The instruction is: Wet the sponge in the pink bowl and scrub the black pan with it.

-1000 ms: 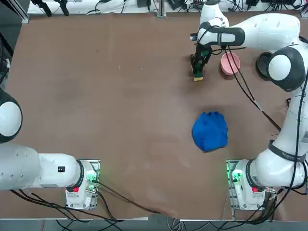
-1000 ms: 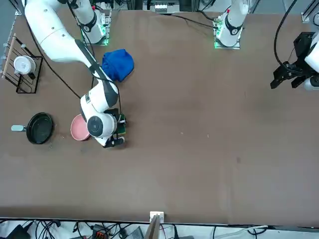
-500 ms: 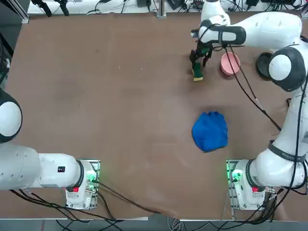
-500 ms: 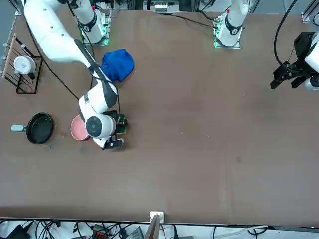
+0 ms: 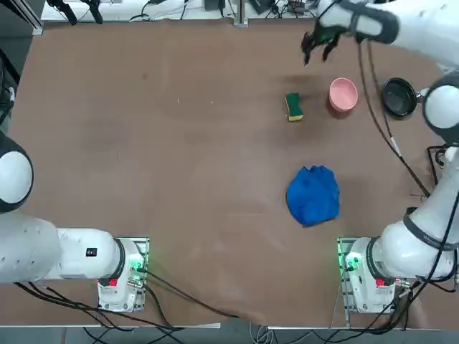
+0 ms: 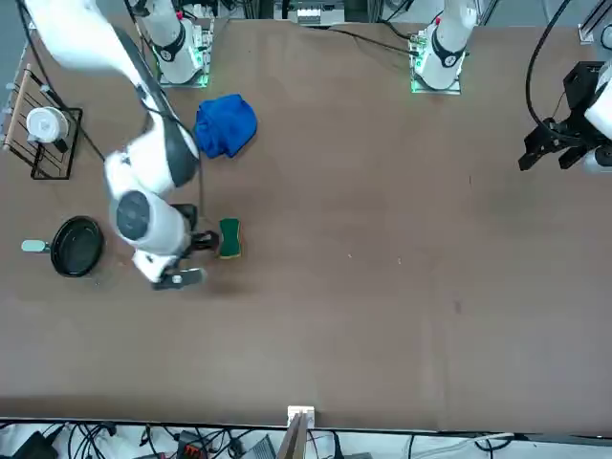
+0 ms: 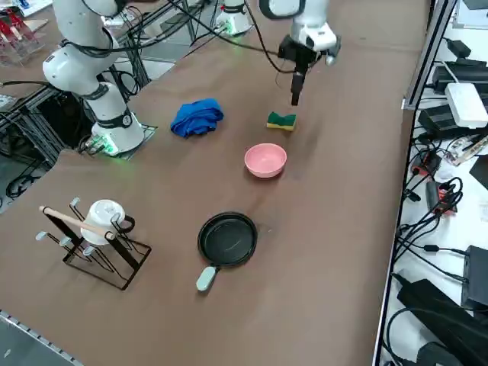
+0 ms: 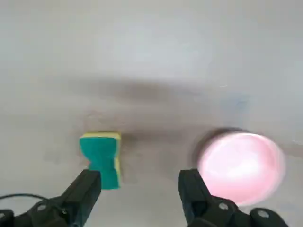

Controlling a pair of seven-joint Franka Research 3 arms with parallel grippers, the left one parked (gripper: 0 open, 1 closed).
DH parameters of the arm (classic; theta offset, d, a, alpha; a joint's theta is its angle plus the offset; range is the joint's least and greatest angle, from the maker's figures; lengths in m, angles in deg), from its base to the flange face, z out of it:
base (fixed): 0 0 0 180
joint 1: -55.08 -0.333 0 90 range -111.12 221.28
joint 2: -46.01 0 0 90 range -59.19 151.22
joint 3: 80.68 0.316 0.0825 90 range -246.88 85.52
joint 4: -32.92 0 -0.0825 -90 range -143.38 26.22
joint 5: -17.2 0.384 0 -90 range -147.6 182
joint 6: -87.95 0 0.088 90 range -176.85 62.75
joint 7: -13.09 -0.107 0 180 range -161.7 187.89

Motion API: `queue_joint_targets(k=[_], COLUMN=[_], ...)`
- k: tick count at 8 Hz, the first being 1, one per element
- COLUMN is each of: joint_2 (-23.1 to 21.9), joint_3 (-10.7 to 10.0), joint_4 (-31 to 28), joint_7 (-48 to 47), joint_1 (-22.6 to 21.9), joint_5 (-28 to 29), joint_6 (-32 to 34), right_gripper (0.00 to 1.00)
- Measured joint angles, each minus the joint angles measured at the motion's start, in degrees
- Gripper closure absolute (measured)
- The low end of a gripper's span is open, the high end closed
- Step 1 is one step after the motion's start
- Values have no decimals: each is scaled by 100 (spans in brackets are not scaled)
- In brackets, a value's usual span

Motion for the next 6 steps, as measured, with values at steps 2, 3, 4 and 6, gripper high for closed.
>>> queue_joint_targets(k=[2, 3, 4, 6], joint_2=[-619, -900, -1131, -1434], joint_3=[5, 6, 8, -12], joint_4=[85, 105, 124, 401], joint_7=[610, 923, 1238, 1488], joint_1=[589, 766, 901, 995], joint_5=[5, 8, 10, 86], joint_6=[183, 364, 701, 1332], right_gripper=[0, 0, 0, 0])
